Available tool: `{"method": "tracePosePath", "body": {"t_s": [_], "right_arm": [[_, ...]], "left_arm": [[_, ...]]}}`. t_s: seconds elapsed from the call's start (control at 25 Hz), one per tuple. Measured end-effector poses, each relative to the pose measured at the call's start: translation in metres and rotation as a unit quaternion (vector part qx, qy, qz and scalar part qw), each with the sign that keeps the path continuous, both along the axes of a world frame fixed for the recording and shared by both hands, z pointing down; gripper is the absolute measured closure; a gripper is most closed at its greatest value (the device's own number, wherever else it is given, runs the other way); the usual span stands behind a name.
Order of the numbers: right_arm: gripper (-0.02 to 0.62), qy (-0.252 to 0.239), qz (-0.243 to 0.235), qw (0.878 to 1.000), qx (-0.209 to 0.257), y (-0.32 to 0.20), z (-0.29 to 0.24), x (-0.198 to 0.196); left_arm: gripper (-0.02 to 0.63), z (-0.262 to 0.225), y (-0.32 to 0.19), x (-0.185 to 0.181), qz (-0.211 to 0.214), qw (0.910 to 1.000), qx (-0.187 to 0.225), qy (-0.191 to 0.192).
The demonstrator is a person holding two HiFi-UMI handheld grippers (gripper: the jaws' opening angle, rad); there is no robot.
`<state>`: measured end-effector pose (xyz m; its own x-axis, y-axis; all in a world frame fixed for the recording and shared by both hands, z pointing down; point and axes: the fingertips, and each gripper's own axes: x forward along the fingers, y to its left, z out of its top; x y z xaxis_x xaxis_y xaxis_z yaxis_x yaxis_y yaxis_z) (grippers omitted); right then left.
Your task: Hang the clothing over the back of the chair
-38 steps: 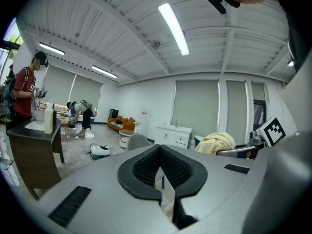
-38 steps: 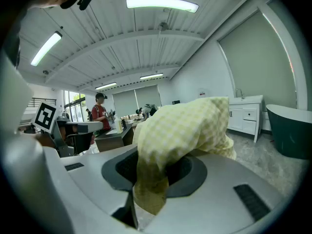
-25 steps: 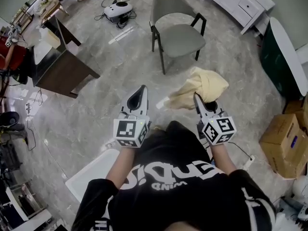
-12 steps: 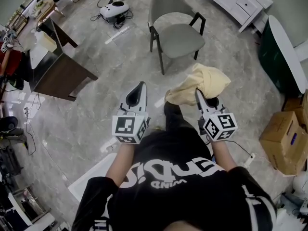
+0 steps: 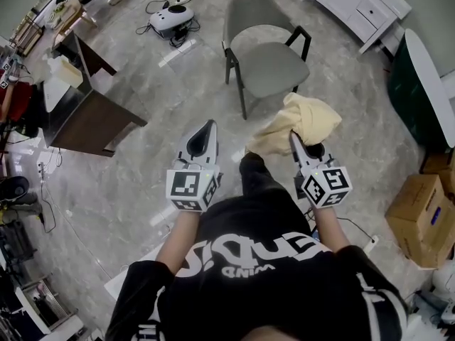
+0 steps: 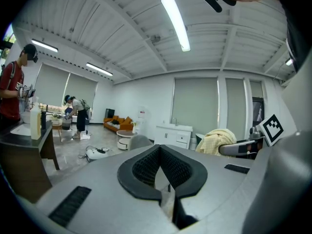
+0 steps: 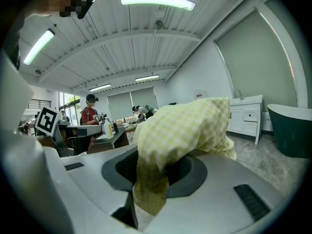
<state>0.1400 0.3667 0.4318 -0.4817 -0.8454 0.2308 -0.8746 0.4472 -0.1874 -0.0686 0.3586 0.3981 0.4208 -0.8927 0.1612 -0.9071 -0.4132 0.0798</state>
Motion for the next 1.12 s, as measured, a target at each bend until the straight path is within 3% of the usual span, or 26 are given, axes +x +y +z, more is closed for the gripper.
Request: {"method": "tracePosePath", "body": {"t_s": [0.44, 1.12], "right_arm": [[0.476, 0.001, -0.017, 1.000, -0.011, -0.101, -0.004, 0.002], [0.477, 0.008, -0.093, 0.996, 0.005, -0.265, -0.021, 0.009]], "left_arm": [[0.592, -0.008, -0.102, 0.004, -0.002, 0.9999, -0.010, -0.005], [0.592, -0.024, -0.252, 0.020, -0.054, 0.9985, 0.003, -0.005]]}}
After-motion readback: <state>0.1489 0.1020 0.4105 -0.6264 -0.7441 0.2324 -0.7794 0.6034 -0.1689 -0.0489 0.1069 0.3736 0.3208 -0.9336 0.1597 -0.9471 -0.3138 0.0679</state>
